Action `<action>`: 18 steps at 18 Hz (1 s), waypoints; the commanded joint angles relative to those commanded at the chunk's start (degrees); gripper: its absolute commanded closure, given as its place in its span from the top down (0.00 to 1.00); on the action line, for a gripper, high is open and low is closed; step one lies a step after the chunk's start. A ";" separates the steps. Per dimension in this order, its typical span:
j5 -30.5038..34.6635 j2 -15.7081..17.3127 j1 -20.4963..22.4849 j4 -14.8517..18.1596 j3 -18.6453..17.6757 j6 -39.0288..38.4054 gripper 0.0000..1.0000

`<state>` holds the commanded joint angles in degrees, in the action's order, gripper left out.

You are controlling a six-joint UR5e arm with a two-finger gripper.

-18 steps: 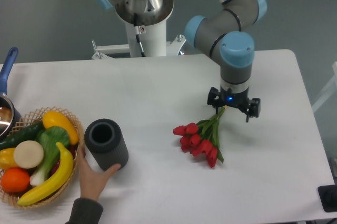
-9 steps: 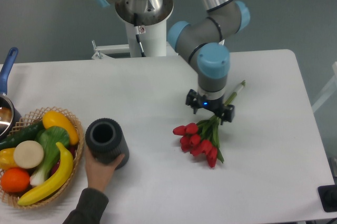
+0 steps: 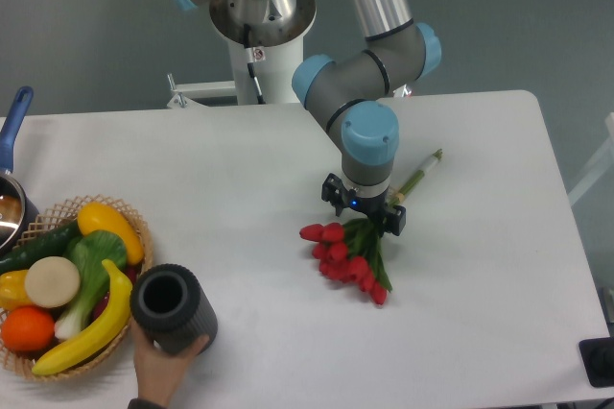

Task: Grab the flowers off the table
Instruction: 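Close the gripper around the tulip stems just below the blooms, then lift the grasped tulips up off the table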

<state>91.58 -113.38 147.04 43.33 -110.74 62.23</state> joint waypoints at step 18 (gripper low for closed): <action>0.09 3.69 5.10 7.80 12.38 0.35 0.00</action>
<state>91.67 -109.69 152.14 51.13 -98.36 62.58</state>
